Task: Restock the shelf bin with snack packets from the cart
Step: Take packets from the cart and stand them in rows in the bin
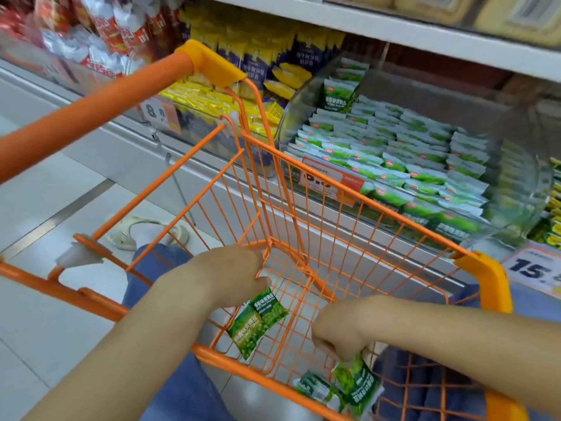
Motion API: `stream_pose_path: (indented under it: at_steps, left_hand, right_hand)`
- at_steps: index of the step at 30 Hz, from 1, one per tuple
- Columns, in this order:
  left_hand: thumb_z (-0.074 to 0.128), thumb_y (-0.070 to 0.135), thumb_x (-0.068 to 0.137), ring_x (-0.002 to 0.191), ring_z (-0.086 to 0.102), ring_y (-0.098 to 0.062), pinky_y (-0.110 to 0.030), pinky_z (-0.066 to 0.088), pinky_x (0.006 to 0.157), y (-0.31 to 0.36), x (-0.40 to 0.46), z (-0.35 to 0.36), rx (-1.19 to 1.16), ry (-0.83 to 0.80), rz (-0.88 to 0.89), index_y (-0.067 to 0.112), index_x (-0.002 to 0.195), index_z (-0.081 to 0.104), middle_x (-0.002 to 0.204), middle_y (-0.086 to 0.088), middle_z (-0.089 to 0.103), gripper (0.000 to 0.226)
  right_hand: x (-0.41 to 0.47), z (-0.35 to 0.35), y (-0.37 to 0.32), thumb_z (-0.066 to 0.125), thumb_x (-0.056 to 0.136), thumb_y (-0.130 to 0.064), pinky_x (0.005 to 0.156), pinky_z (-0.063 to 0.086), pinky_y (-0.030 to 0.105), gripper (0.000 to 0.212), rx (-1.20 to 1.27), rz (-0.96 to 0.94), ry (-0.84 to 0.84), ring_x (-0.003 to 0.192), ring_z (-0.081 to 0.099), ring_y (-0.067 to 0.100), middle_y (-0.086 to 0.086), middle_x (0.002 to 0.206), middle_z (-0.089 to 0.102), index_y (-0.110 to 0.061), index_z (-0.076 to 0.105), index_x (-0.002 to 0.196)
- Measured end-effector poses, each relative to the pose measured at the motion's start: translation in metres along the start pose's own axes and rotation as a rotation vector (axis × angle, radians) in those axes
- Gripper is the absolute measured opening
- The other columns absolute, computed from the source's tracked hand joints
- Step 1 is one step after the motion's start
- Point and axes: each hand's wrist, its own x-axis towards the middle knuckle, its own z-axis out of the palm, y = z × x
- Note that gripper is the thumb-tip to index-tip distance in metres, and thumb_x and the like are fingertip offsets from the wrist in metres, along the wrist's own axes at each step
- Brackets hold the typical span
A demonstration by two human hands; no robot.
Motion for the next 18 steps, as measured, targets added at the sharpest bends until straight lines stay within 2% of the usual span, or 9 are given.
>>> stream_pose_path:
  at_steps: [3,5,7,9,11,13,15,17,18]
  left_hand:
    - [0.035,0.047,0.1,0.112,0.055,-0.022,-0.035,0.048,0.091,0.002,-0.004,-0.003,0.018,0.046,-0.014,0.017,0.132,0.046,0.126,-0.003,0.058,0.045]
    - [0.034,0.047,0.101,0.11,0.057,-0.02,-0.03,0.048,0.085,0.004,-0.007,-0.012,-0.094,0.262,-0.008,0.021,0.133,0.046,0.123,0.0,0.061,0.043]
    - [0.036,0.045,0.101,0.113,0.055,-0.016,-0.028,0.044,0.089,0.007,-0.011,-0.022,-0.418,0.419,-0.006,0.026,0.14,0.042,0.128,0.004,0.058,0.044]
    - [0.039,0.046,0.099,0.11,0.052,-0.006,-0.023,0.039,0.089,0.006,-0.01,-0.03,-0.809,0.49,0.0,0.032,0.14,0.043,0.131,0.009,0.053,0.044]
    - [0.045,0.055,0.092,0.112,0.052,-0.004,-0.026,0.043,0.095,0.004,-0.008,-0.033,-1.102,0.431,-0.016,0.035,0.137,0.046,0.137,0.014,0.047,0.05]
    - [0.051,0.055,0.087,0.123,0.052,-0.012,-0.036,0.042,0.106,0.003,-0.007,-0.034,-1.283,0.367,-0.05,0.033,0.135,0.047,0.143,0.007,0.046,0.052]
    - [0.058,0.036,0.092,0.113,0.062,-0.014,-0.029,0.052,0.094,0.007,-0.01,-0.036,-1.413,0.335,-0.017,0.022,0.134,0.049,0.137,-0.002,0.053,0.045]
    - [0.059,0.021,0.093,0.1,0.069,-0.016,-0.021,0.056,0.076,0.012,-0.011,-0.04,-1.537,0.356,0.047,0.008,0.132,0.053,0.128,-0.009,0.061,0.042]
    - [0.058,0.018,0.093,0.096,0.07,-0.017,-0.02,0.057,0.073,0.014,-0.012,-0.043,-1.563,0.38,0.075,0.004,0.127,0.056,0.122,-0.01,0.065,0.037]
  right_hand:
    - [-0.025,-0.029,0.021,0.068,0.08,-0.004,0.056,0.041,0.026,0.012,0.262,0.035,0.246,0.076,0.055,0.015,0.001,0.078,0.06,-0.012,0.065,0.089]
    - [-0.044,-0.044,0.039,0.068,0.081,-0.006,0.055,0.042,0.019,0.02,0.516,0.071,0.518,0.067,0.056,0.003,-0.009,0.074,0.059,-0.021,0.061,0.091]
    - [-0.062,-0.055,0.046,0.068,0.084,-0.005,0.054,0.042,0.015,0.025,0.859,0.037,0.83,0.055,0.055,-0.002,-0.008,0.076,0.058,-0.02,0.06,0.102]
    - [-0.07,-0.059,0.05,0.066,0.086,0.0,0.054,0.048,0.019,0.027,1.246,-0.071,1.076,0.053,0.057,0.005,-0.001,0.077,0.053,-0.017,0.063,0.107]
    - [-0.073,-0.06,0.045,0.062,0.088,0.002,0.054,0.049,0.016,0.023,1.465,-0.166,1.17,0.056,0.059,0.003,0.004,0.079,0.051,-0.017,0.066,0.1]
    - [-0.072,-0.06,0.039,0.061,0.089,0.001,0.057,0.05,0.014,0.009,1.517,-0.203,1.211,0.057,0.058,0.0,0.006,0.079,0.048,-0.004,0.066,0.093]
    - [-0.073,-0.059,0.035,0.061,0.088,0.0,0.06,0.051,0.015,0.006,1.582,-0.242,1.25,0.056,0.056,0.001,0.002,0.073,0.048,0.006,0.06,0.086]
    - [-0.074,-0.056,0.034,0.062,0.088,0.0,0.061,0.053,0.016,0.01,1.642,-0.288,1.281,0.056,0.056,0.0,-0.006,0.065,0.049,-0.005,0.061,0.079]
    - [-0.075,-0.056,0.032,0.062,0.087,0.0,0.062,0.053,0.017,0.012,1.656,-0.296,1.306,0.057,0.057,0.001,-0.009,0.063,0.051,-0.009,0.062,0.079]
